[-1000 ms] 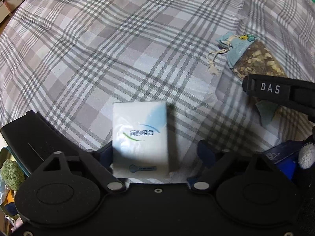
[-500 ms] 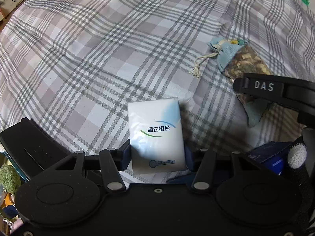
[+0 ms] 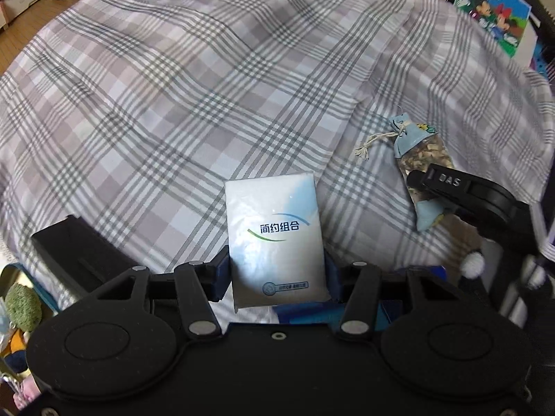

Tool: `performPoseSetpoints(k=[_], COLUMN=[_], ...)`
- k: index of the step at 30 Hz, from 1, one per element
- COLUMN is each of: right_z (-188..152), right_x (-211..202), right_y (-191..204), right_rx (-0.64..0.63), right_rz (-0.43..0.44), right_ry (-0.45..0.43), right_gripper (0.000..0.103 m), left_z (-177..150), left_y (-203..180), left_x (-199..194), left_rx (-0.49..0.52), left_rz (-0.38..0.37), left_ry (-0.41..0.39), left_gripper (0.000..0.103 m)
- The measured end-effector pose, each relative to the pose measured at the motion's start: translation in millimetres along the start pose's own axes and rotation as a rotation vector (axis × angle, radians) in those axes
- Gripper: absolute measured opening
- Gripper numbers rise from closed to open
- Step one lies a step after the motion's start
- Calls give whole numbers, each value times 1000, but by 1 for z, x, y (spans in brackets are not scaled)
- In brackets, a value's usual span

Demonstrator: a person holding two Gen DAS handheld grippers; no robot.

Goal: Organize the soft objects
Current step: 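Grasp the white tissue pack with the left tool while the right tool grasps the blue herb sachet, then carry the tissue pack and herb sachet over the gold tray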

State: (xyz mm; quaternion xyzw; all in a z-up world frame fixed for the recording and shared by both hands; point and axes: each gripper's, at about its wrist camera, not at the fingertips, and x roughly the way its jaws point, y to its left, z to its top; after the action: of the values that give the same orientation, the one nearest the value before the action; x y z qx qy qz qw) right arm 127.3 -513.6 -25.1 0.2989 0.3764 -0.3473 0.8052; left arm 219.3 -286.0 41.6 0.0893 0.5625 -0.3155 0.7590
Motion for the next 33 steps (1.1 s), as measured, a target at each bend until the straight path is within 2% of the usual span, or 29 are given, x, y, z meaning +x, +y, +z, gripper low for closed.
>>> performPoseSetpoints(k=[7,10,19,27,33], right_z=[-2,-6,-22,-78,-129], right_x=[-29,-48,-142,-199,-214], right_y=[-8,-18,-43,-48,-21], right_rx=[-11,-29,-109,-233,-326], right_rz=[-30,-49,-26,115,260], right_ry=[-77,-82,-124,-29,86], right_gripper=[47,47,47,47,47], left_z=[-34,-52,-111,-166,-206], left_y=[14,24,72,126,164], left_x=[-42,-56,-79,-95,-110], left_rx=[11,8,-72,-186,-268], left_rz=[11,24,74,131,168], left_ry=[-7,-3,17,34,36], left_gripper=[51,51,51,51,51])
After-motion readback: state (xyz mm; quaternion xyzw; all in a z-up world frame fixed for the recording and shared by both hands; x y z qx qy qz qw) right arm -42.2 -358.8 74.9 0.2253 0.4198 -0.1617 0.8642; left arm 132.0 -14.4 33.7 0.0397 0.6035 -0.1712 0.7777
